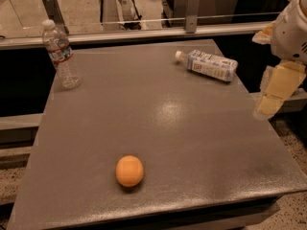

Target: Move blue plastic bottle near orange

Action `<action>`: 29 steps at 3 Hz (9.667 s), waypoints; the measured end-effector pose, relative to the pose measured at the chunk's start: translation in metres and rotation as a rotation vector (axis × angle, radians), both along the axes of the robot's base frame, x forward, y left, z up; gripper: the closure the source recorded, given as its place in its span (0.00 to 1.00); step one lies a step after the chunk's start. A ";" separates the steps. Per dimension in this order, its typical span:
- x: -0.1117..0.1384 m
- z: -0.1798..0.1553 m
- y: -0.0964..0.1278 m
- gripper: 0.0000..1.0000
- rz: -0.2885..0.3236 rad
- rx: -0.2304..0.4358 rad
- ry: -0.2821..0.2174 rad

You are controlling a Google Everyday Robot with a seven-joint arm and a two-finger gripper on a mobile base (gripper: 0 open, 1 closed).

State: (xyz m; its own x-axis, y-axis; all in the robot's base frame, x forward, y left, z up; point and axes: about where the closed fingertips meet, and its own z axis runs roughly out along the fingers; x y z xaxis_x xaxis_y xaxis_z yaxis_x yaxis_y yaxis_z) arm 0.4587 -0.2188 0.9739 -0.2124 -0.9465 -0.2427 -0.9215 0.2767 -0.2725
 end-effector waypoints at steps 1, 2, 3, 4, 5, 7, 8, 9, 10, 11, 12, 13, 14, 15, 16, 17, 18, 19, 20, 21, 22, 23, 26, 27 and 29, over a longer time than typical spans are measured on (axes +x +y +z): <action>0.050 -0.006 -0.008 0.00 -0.012 0.082 -0.070; 0.107 -0.017 -0.019 0.00 -0.030 0.177 -0.130; 0.163 -0.031 -0.029 0.00 -0.060 0.273 -0.163; 0.205 -0.055 -0.030 0.00 -0.100 0.355 -0.156; 0.229 -0.083 -0.027 0.00 -0.138 0.390 -0.121; 0.240 -0.131 -0.012 0.17 -0.194 0.385 0.000; 0.237 -0.133 -0.004 0.39 -0.194 0.386 0.050; 0.227 -0.116 0.012 0.63 -0.153 0.403 0.070; 0.212 -0.086 0.030 0.86 -0.083 0.432 0.046; 0.213 -0.087 0.032 1.00 -0.079 0.433 0.047; 0.213 -0.088 0.032 1.00 -0.079 0.433 0.048; 0.197 -0.085 0.053 1.00 -0.026 0.452 0.056; 0.162 -0.074 0.093 1.00 0.075 0.496 0.051; 0.132 -0.068 0.138 1.00 0.176 0.538 0.049; 0.108 -0.074 0.173 1.00 0.242 0.562 0.079; 0.077 -0.087 0.193 1.00 0.276 0.552 0.121; 0.046 -0.099 0.201 1.00 0.275 0.542 0.162; 0.020 -0.103 0.208 1.00 0.279 0.540 0.184; 0.003 -0.110 0.207 1.00 0.270 0.536 0.198; -0.010 -0.118 0.205 0.83 0.260 0.529 0.220; -0.019 -0.124 0.205 0.60 0.260 0.528 0.240; -0.027 -0.128 0.204 0.37 0.267 0.521 0.254; -0.037 -0.130 0.188 0.00 0.285 0.485 0.270; -0.023 -0.112 0.148 0.00 0.248 0.488 0.218; 0.029 -0.012 0.061 0.00 0.179 0.550 -0.061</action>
Offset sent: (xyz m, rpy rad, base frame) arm 0.1978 -0.0413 -0.0337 0.3285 -0.2091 -0.0658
